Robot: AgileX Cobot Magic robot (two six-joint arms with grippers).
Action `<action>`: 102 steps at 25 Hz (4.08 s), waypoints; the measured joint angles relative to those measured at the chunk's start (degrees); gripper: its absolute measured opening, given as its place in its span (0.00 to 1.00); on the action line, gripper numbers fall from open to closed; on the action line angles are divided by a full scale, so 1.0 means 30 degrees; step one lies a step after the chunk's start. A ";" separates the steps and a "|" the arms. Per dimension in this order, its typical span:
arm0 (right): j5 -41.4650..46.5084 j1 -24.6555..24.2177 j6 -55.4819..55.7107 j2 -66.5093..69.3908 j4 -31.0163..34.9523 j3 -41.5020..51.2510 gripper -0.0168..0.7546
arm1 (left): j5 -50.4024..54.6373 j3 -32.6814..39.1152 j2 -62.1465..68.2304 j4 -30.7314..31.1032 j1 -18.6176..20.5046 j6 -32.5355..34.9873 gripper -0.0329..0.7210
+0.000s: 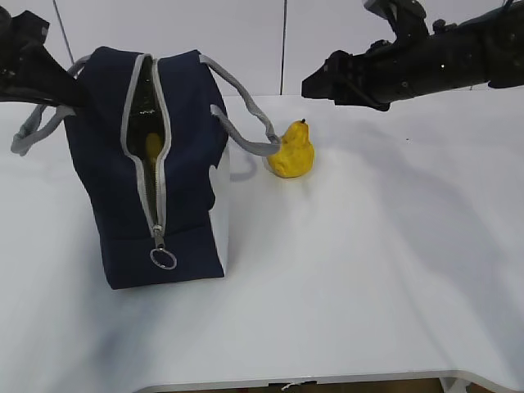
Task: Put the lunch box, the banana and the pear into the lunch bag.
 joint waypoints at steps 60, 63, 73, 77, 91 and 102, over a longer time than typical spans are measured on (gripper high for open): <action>0.2686 0.1576 -0.0432 0.4877 0.0000 -0.3071 0.58 | -0.0298 0.0000 0.0000 0.0000 0.0000 0.0561 0.03; 0.2686 0.1576 -0.0402 0.4877 0.0000 -0.3071 0.52 | -0.0298 0.0000 0.0000 0.0000 0.0000 0.0561 0.03; 0.2722 0.1576 -0.0402 0.4877 0.0000 -0.3076 0.38 | -0.0330 0.0000 0.0000 0.0000 0.0000 0.0601 0.03; 0.2682 0.1576 -0.0402 0.4877 0.0000 -0.3106 0.38 | -0.0330 0.0000 0.0000 0.0000 0.0000 0.0601 0.03; 0.1673 0.1486 -0.0429 0.3406 0.0000 -0.3106 0.37 | -0.0330 0.0000 0.0000 0.0000 0.0000 0.0601 0.03; 0.0717 0.1040 -0.0503 0.0978 0.0000 -0.3106 0.37 | -0.0330 0.0000 0.0000 -0.0224 0.0000 0.0677 0.03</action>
